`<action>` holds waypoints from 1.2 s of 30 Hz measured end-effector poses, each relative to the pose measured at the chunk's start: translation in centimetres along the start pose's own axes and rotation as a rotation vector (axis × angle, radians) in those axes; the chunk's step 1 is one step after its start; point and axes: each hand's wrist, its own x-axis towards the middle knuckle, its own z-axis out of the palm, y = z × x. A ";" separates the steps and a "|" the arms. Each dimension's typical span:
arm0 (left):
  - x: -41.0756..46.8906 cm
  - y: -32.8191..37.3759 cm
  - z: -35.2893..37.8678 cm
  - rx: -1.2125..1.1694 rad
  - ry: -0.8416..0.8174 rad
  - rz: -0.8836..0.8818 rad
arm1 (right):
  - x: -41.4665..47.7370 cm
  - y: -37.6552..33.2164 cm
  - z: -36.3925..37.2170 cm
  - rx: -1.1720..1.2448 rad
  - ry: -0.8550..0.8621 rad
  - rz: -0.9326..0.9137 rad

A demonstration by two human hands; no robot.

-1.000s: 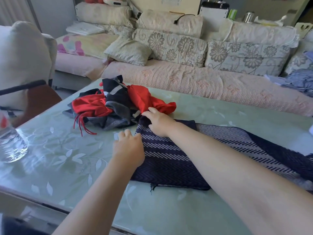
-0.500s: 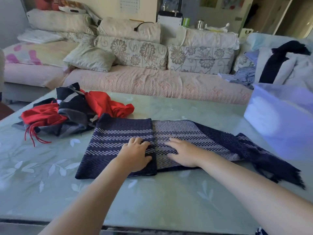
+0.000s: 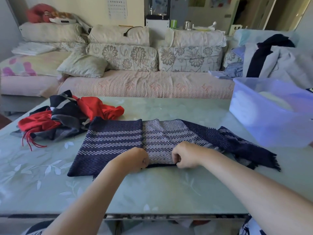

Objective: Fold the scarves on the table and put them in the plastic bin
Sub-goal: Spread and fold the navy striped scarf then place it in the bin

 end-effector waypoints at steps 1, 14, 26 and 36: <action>-0.1 -0.1 -0.2 0.024 -0.041 0.002 | -0.5 -0.3 -0.1 0.004 -0.023 -0.013; 2.3 5.0 0.5 -0.119 0.136 0.108 | -4.3 6.8 -1.4 0.106 0.255 0.221; 14.6 17.0 1.7 -0.026 0.215 0.224 | -9.2 16.0 -3.2 -0.303 0.241 0.732; 24.3 20.1 0.1 0.001 0.437 0.104 | -5.3 20.7 -5.9 0.077 0.730 0.790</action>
